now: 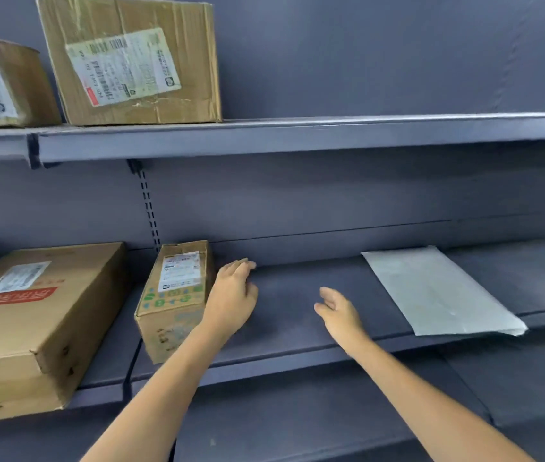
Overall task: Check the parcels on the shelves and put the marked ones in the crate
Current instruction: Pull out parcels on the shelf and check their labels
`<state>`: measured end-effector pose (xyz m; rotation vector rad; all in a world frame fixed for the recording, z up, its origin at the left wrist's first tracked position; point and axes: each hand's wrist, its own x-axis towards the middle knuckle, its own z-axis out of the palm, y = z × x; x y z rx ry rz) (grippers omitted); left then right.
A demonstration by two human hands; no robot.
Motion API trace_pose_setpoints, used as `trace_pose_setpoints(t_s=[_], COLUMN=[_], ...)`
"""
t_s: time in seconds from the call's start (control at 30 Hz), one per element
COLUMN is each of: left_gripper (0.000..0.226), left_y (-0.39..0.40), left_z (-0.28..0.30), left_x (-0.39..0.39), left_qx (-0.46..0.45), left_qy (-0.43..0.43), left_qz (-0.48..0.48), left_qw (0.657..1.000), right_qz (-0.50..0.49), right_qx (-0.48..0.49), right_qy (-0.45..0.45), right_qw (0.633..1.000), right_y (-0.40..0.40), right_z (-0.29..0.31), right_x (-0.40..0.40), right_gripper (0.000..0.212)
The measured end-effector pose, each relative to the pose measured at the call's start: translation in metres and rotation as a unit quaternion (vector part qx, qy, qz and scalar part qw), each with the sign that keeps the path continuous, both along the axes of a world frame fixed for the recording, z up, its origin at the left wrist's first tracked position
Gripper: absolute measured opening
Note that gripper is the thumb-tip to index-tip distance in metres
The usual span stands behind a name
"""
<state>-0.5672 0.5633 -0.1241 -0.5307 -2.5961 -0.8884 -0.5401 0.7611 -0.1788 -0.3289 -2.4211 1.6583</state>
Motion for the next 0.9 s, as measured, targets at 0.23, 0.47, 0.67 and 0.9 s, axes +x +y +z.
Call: trace_pose_setpoints(t_s=[0.23, 0.47, 0.67, 0.9], left_gripper=[0.047, 0.045, 0.039, 0.04], left_y=[0.122, 0.231, 0.272, 0.25], left_z=[-0.022, -0.039, -0.058, -0.068], left_x=[0.02, 0.023, 0.021, 0.004], left_qx=[0.02, -0.024, -0.035, -0.031], left_qy=[-0.153, -0.187, -0.19, -0.204], left_qz=[-0.058, -0.109, -0.125, -0.078], left_qw=[0.986, 0.976, 0.973, 0.975], right_qz=[-0.064, -0.067, 0.076, 0.05], right_qx=[0.049, 0.2, 0.451, 0.562], right_qy=[-0.011, -0.014, -0.06, -0.02], right_qw=[0.997, 0.977, 0.887, 0.825], right_y=[0.122, 0.237, 0.293, 0.309], right_z=[-0.004, -0.018, -0.049, -0.078], right_x=[0.026, 0.051, 0.056, 0.034], right_gripper=[0.041, 0.044, 0.082, 0.107])
